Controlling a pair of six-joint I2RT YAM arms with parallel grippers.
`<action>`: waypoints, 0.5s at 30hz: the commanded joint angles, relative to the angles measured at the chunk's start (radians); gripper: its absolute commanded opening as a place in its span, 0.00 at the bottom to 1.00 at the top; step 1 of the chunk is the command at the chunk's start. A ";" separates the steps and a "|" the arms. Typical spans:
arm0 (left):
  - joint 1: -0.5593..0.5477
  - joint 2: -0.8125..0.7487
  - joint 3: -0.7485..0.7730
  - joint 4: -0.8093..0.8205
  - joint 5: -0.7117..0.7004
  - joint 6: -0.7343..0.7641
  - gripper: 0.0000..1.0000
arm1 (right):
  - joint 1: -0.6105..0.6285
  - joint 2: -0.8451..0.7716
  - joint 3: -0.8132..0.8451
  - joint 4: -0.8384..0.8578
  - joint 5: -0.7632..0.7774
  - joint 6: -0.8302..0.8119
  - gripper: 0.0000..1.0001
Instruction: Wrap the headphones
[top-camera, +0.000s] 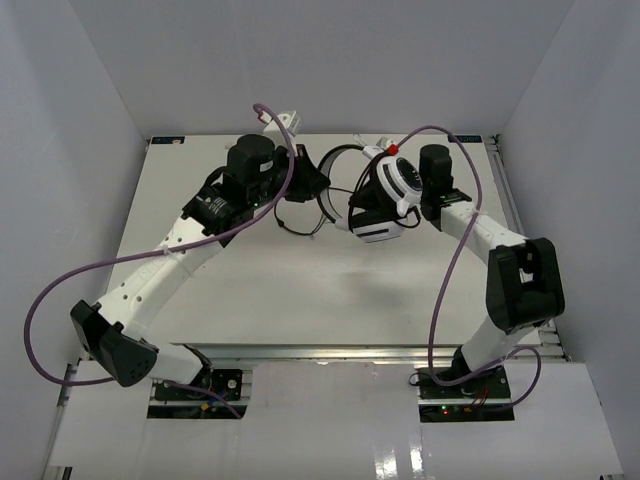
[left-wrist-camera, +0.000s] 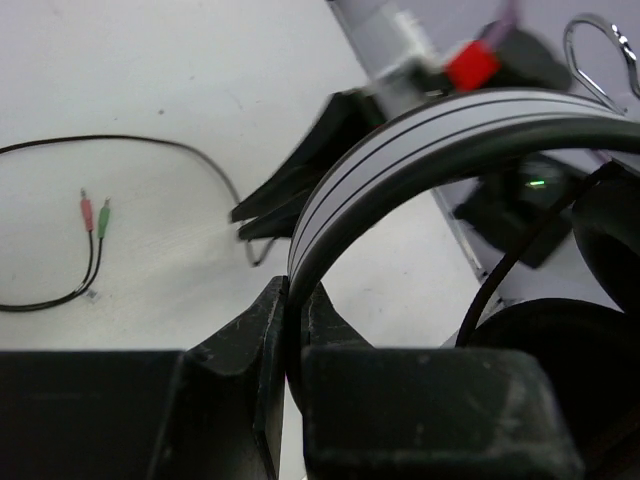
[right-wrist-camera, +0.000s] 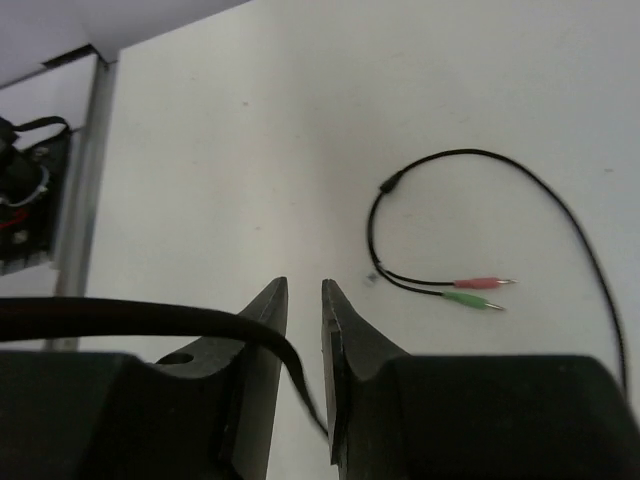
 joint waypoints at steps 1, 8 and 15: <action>-0.021 -0.013 0.163 -0.014 -0.046 -0.062 0.00 | 0.068 0.092 -0.060 0.344 -0.125 0.313 0.31; -0.016 0.042 0.345 -0.043 -0.243 -0.049 0.00 | 0.100 0.136 -0.243 0.678 -0.163 0.502 0.40; -0.005 0.159 0.559 -0.068 -0.301 -0.084 0.00 | 0.154 0.075 -0.338 0.700 -0.212 0.503 0.42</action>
